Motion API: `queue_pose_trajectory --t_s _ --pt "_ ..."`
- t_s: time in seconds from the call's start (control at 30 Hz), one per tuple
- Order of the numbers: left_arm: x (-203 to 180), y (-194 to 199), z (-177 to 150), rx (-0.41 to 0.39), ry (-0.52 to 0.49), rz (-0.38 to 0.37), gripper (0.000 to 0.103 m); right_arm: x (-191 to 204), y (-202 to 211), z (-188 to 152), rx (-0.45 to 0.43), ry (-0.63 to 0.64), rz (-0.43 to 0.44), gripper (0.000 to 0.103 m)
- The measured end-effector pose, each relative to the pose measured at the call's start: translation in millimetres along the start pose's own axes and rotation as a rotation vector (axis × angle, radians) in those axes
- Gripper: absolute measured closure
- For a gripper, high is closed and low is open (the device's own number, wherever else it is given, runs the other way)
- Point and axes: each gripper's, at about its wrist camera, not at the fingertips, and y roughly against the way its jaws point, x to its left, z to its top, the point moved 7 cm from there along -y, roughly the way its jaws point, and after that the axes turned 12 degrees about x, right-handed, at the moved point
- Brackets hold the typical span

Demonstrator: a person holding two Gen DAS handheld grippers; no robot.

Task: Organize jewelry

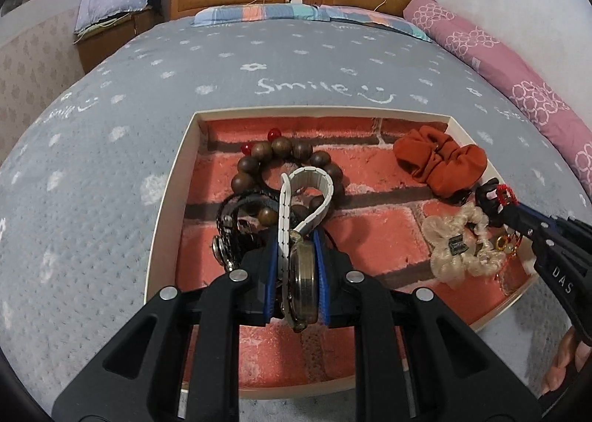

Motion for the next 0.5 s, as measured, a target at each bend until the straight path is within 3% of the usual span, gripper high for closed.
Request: queue_pose_trajectory --t_s 0.13,0.2,0.23,0.27,0.3,0.43,0.5 --pt "3.8 0.5 -1.4 0.004 0.012 -0.016 0.075 -3.8 -9.6 -5.6 0.028 -0.016 0.023 0.095" --pt "4.8 4.0 -1.7 0.000 0.012 -0.013 0.061 -4.7 -8.5 -7.1 0.039 -0.027 0.031 0.089" --pt "6.1 9.8 -1.0 -0.014 0.012 -0.010 0.056 -6.7 -3.4 -6.4 0.027 -0.034 0.024 0.061" --pt "6.7 14.2 0.0 -0.024 0.014 -0.012 0.044 -8.3 1.6 -5.5 0.014 -0.040 0.020 0.037" --pt "7.0 20.4 1.2 -0.033 0.016 -0.013 0.032 -10.9 7.4 -4.4 -0.002 -0.045 0.009 0.032" --pt "8.4 51.7 6.9 -0.075 0.012 -0.017 0.021 -19.1 28.5 0.2 -0.024 -0.055 0.002 0.032" --pt "12.0 73.8 8.6 -0.094 0.010 -0.029 0.009 -21.2 45.0 0.3 -0.038 -0.043 0.000 0.027"
